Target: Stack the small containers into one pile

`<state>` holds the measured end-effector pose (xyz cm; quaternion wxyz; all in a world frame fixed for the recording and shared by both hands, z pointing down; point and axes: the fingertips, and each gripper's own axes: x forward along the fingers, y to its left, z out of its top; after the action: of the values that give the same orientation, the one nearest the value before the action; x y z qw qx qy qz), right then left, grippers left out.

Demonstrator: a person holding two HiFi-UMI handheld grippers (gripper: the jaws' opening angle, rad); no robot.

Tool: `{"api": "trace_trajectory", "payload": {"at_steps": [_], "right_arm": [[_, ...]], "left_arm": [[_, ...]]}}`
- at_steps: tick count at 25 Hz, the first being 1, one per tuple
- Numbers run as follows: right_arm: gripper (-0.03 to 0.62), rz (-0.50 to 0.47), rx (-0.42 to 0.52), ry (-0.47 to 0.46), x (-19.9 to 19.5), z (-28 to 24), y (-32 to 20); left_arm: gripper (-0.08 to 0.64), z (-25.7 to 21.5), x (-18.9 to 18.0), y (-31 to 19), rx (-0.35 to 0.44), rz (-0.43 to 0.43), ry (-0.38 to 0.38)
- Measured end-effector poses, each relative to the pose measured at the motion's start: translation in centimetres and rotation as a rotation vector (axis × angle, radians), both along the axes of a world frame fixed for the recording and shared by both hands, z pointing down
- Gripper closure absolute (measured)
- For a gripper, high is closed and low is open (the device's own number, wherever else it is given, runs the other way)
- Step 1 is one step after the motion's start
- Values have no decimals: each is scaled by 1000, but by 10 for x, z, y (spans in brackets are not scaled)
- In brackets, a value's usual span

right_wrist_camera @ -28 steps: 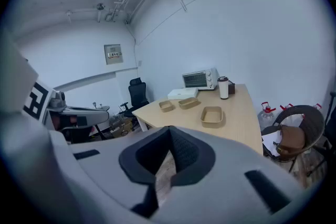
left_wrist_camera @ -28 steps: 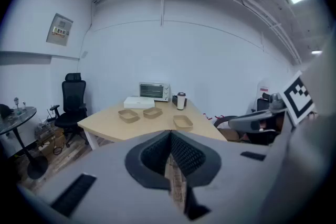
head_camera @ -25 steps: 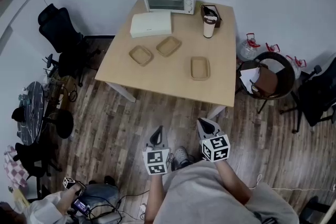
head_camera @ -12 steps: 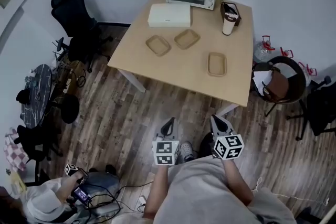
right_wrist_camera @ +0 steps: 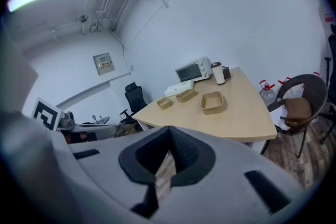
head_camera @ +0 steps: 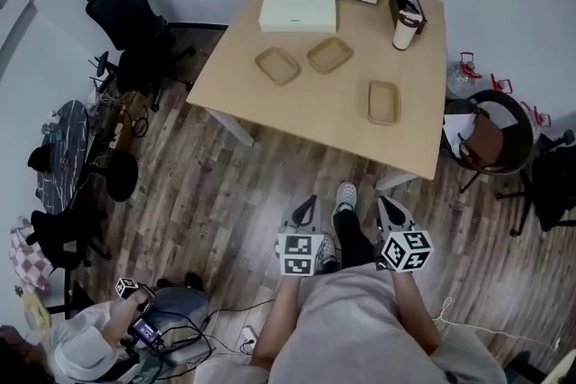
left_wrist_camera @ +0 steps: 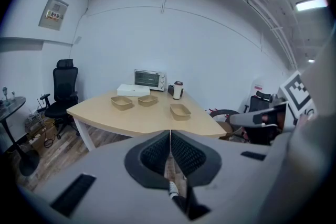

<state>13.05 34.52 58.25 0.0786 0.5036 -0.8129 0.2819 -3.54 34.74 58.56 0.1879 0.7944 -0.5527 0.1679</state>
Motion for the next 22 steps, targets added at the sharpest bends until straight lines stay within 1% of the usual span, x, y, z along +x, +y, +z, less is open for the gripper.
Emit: {"api": "trace_trajectory", "payload": {"at_steps": [2, 4, 9, 11, 13, 15, 18, 22], "right_arm": [[591, -9, -8, -36, -4, 0, -10], [589, -18, -6, -78, -9, -3, -22], [589, -34, -3, -81, -12, -5, -55], [589, -44, -2, -112, -10, -8, -70], [589, -63, -4, -142, -12, -9, -91], [589, -75, -3, -115, -11, -8, -113], [589, -81, 1, -28, -6, -5, -145], [589, -65, -6, 40, 8, 0, -192]], "left_arm": [[554, 1, -3, -8, -1, 2, 4], [554, 0, -5, -18, -9, -2, 24], [554, -5, 2, -52, -15, 10, 54], [554, -8, 10, -68, -10, 30, 81], [555, -7, 14, -86, -6, 48, 90], [555, -5, 15, -104, -9, 59, 83], [555, -6, 13, -133, -18, 66, 81], [555, -14, 8, -177, 2, 46, 94]]}}
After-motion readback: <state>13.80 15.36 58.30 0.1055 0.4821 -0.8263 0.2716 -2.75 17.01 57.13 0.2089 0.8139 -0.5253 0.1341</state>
